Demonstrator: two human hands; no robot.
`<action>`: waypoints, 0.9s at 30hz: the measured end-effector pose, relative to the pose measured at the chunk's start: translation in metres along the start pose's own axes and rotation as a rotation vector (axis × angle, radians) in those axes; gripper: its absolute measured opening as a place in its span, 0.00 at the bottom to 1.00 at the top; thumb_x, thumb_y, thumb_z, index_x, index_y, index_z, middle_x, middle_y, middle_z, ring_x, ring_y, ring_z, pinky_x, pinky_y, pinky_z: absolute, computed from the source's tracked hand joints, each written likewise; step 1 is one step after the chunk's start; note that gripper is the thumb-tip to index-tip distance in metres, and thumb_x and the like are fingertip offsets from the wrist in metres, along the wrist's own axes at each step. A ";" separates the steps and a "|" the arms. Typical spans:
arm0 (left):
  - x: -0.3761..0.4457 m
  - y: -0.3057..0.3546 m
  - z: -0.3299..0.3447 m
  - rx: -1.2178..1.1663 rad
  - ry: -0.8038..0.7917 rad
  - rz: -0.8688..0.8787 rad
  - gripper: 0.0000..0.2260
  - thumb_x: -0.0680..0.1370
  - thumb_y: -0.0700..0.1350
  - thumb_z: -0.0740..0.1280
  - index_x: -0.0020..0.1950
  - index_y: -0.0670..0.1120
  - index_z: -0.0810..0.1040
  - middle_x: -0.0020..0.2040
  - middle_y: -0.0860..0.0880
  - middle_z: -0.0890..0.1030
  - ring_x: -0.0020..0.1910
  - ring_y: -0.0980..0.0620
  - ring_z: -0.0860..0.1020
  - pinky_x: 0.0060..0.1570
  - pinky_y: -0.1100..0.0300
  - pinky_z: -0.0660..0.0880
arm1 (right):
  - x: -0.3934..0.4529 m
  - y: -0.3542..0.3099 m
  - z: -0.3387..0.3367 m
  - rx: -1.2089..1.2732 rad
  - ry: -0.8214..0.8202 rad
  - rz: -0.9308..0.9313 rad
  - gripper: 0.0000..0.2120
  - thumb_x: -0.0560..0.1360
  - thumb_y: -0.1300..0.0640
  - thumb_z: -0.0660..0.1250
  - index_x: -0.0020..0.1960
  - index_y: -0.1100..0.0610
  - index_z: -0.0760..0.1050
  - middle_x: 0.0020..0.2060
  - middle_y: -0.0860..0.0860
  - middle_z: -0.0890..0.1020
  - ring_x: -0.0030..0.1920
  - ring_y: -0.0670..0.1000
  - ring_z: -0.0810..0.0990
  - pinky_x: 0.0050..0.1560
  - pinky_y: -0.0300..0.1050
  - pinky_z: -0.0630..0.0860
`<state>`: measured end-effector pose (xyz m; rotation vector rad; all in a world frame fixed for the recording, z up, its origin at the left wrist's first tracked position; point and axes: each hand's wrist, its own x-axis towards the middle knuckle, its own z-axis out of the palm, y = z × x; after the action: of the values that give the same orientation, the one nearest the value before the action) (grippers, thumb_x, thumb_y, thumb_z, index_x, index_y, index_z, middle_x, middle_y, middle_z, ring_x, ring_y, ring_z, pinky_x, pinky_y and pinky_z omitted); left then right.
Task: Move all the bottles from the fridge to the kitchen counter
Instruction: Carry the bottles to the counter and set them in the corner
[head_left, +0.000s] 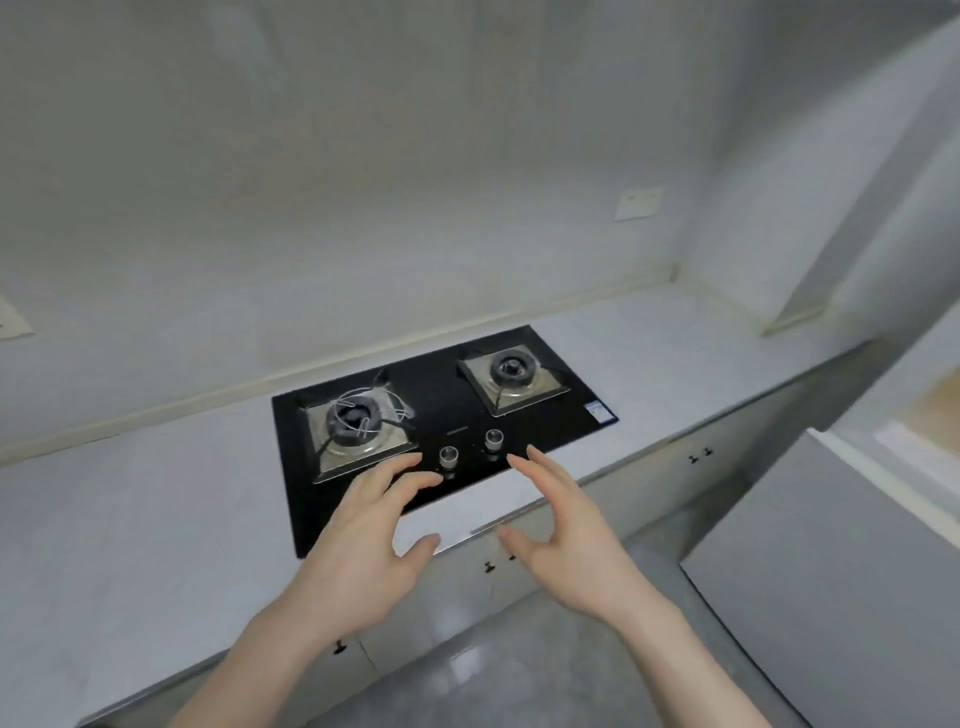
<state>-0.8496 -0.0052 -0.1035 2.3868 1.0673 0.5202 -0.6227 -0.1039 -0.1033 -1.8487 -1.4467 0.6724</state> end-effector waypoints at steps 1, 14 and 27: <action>0.013 0.020 0.011 0.001 -0.019 0.030 0.25 0.78 0.53 0.70 0.74 0.63 0.68 0.76 0.68 0.57 0.77 0.65 0.54 0.76 0.61 0.58 | -0.005 0.015 -0.019 -0.006 0.033 0.009 0.34 0.76 0.49 0.73 0.78 0.38 0.63 0.78 0.32 0.57 0.77 0.34 0.58 0.73 0.30 0.56; 0.171 0.234 0.144 -0.027 -0.230 0.505 0.24 0.78 0.54 0.69 0.72 0.64 0.67 0.76 0.66 0.59 0.77 0.62 0.57 0.75 0.59 0.59 | -0.077 0.149 -0.230 -0.138 0.433 0.251 0.35 0.76 0.45 0.72 0.79 0.39 0.61 0.81 0.37 0.56 0.80 0.38 0.55 0.77 0.36 0.53; 0.330 0.371 0.227 -0.130 -0.360 0.857 0.24 0.78 0.55 0.70 0.72 0.62 0.68 0.77 0.65 0.60 0.76 0.63 0.57 0.71 0.68 0.56 | -0.068 0.207 -0.362 -0.171 0.768 0.460 0.33 0.77 0.47 0.72 0.78 0.36 0.61 0.79 0.31 0.55 0.78 0.35 0.55 0.74 0.35 0.54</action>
<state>-0.3083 -0.0292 -0.0332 2.5941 -0.1762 0.3801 -0.2411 -0.2717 -0.0366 -2.2444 -0.5978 -0.0032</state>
